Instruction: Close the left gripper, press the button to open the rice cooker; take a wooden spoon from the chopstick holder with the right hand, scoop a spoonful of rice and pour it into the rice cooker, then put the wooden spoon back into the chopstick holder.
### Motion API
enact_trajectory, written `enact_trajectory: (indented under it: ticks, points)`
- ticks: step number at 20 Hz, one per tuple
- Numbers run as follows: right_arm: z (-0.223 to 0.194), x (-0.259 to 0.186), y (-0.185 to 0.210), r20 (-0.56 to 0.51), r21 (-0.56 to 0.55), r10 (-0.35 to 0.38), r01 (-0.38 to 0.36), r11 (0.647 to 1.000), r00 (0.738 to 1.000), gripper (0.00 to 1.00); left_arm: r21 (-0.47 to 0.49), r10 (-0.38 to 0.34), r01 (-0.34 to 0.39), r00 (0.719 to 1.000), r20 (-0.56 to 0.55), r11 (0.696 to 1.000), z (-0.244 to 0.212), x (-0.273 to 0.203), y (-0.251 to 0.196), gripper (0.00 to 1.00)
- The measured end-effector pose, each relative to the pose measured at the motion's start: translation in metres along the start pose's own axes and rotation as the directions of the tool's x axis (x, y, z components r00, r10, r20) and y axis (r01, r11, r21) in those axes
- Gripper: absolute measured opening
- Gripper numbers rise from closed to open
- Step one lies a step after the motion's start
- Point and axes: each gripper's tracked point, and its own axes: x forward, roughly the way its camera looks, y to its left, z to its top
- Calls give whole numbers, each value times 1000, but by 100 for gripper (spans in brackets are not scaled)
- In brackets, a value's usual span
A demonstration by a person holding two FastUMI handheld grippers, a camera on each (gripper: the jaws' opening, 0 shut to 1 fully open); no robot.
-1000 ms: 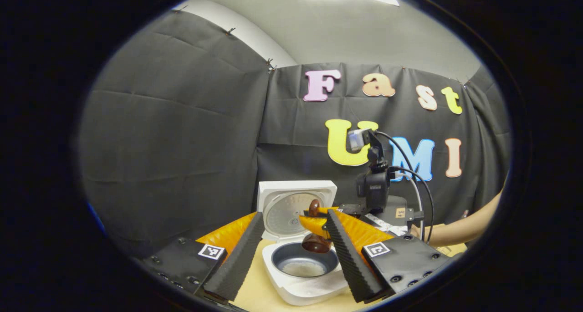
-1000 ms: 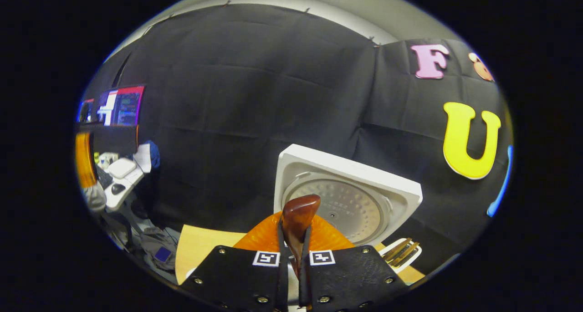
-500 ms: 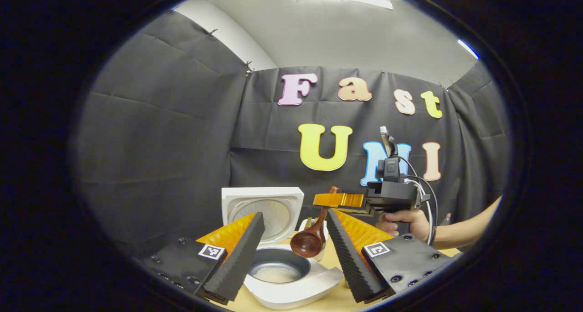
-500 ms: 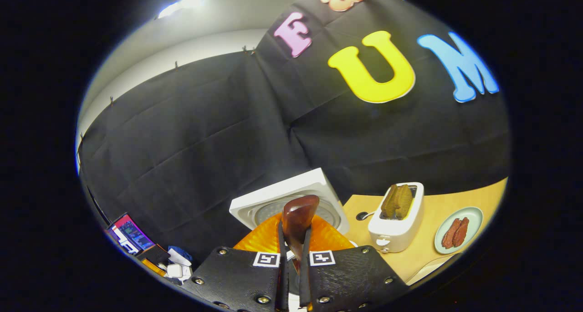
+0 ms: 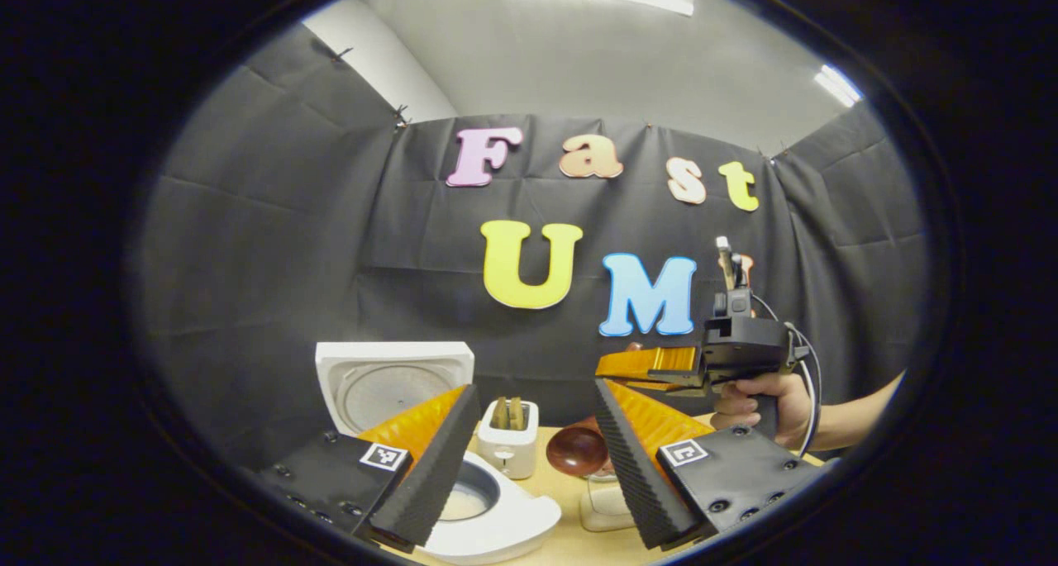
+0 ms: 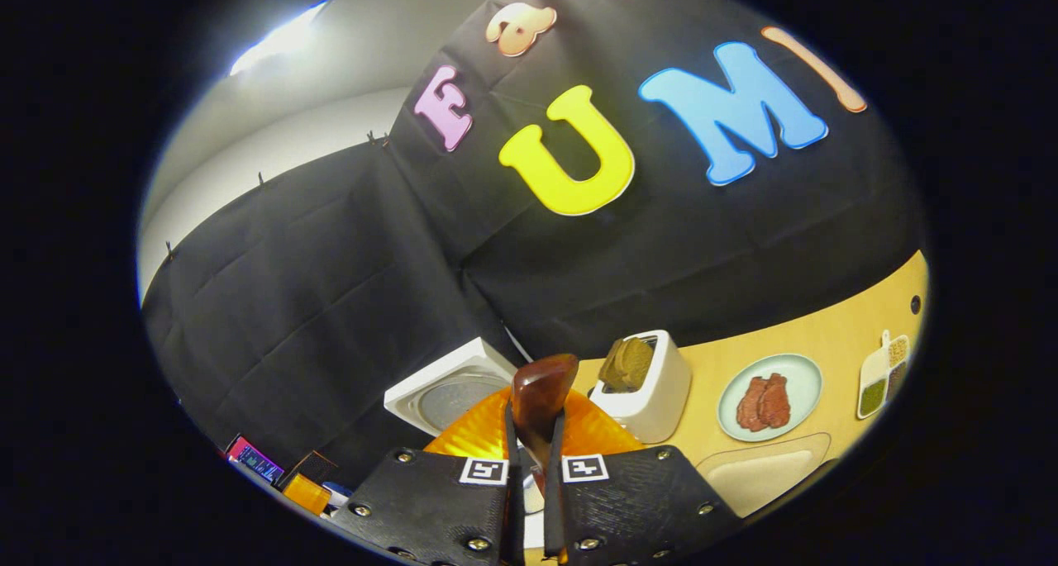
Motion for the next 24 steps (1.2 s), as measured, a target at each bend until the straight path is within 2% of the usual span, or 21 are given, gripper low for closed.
enact_trajectory:
  ticks: [6,7,8,9,11,12,13,14,18,21,22,24]
  points:
    - [35,-68,-76,77,17,-134,134,991,988,10,-7,-89,89,996,6,996,5,13,-49,95]
    - [40,-77,-85,89,31,-150,148,989,985,9,-5,-106,106,994,4,994,4,16,-58,99]
    - [45,-86,-94,100,45,-166,162,986,981,9,-8,-123,123,992,0,992,1,19,-65,99]
    - [47,-94,-102,112,54,-182,177,983,977,9,-15,-140,140,990,-1,990,1,22,-73,91]
    - [48,-109,-117,118,54,-215,210,976,969,9,-43,-173,172,985,-8,984,1,27,-88,99]
    - [47,-117,-124,120,45,-227,224,974,966,9,-47,-183,181,983,-22,982,-4,29,-91,95]
    - [49,-127,-134,135,36,-243,240,970,961,10,-34,-181,180,983,-24,983,-3,30,-93,99]
    - [52,-136,-147,152,43,-268,265,963,951,10,-21,-171,171,985,-26,985,-1,33,-93,92]
    - [54,-177,-209,191,113,-410,395,912,892,10,-12,-175,174,984,-31,985,1,35,-106,96]
    - [49,-200,-243,182,189,-471,439,878,863,9,15,-183,184,982,-40,983,1,37,-116,99]
    - [48,-207,-255,178,207,-494,459,864,851,9,20,-185,186,982,-40,982,0,37,-119,92]
    - [41,-218,-276,171,231,-539,498,836,825,10,23,-188,189,981,-42,982,2,38,-124,95]
